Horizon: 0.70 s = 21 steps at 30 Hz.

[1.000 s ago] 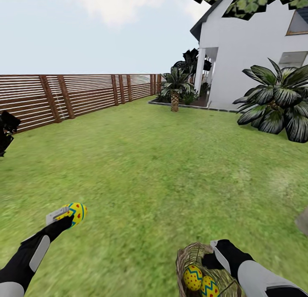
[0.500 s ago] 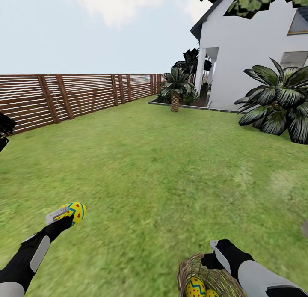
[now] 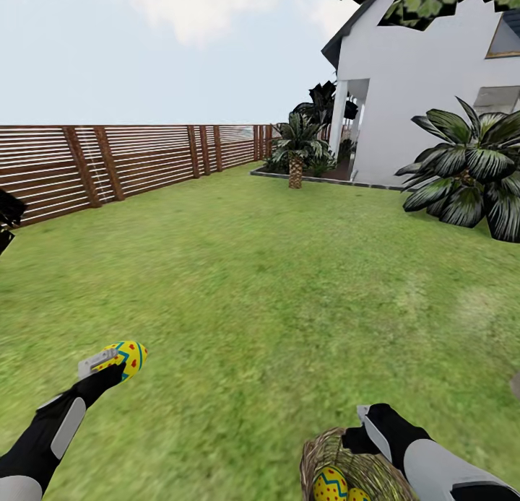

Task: Take the three Easter eggs out of the wicker basket on the lawn in the garden, then place them on the lawn next to a single tree (choose any tree) so that all three eggs are next to the same tree and none are left in the basket.

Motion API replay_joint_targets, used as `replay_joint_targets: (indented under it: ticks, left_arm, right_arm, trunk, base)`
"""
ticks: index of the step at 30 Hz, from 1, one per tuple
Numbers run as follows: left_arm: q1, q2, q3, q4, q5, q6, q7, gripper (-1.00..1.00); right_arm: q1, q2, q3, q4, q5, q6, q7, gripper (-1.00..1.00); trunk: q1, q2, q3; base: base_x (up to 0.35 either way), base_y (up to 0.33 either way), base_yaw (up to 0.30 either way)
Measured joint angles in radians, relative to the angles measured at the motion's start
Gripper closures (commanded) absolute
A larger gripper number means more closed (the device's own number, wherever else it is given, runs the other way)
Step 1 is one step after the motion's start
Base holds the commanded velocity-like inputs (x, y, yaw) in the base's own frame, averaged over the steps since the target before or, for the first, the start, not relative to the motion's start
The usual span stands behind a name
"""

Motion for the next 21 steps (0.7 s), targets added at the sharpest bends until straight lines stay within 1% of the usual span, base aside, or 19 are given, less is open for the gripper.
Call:
replay_joint_targets:
  ticks: [13, 17, 21]
  left_arm:
    - [0.0, -0.001, -0.003, 0.002, -0.002, 0.0, 0.0, 1.0]
    - [0.0, -0.016, -0.003, 0.002, -0.003, 0.0, 0.001, 1.0]
    - [0.0, -0.018, -0.003, 0.001, -0.003, 0.0, 0.002, 1.0]
  right_arm:
    - [0.0, 0.0, 0.0, 0.0, 0.0, -0.001, 0.0, -1.0]
    - [0.0, 0.0, 0.0, 0.0, 0.001, -0.001, 0.0, -1.0]
    - [0.0, 0.0, 0.001, 0.0, 0.001, -0.001, 0.0, -1.0]
  trunk:
    - [0.05, -0.091, -0.041]
    - [0.065, -0.119, -0.053]
    - [0.081, -0.147, -0.066]
  base:
    - [0.0, 0.0, 0.0]
    - [0.0, 0.0, 0.0]
    - [0.0, 0.0, 0.0]
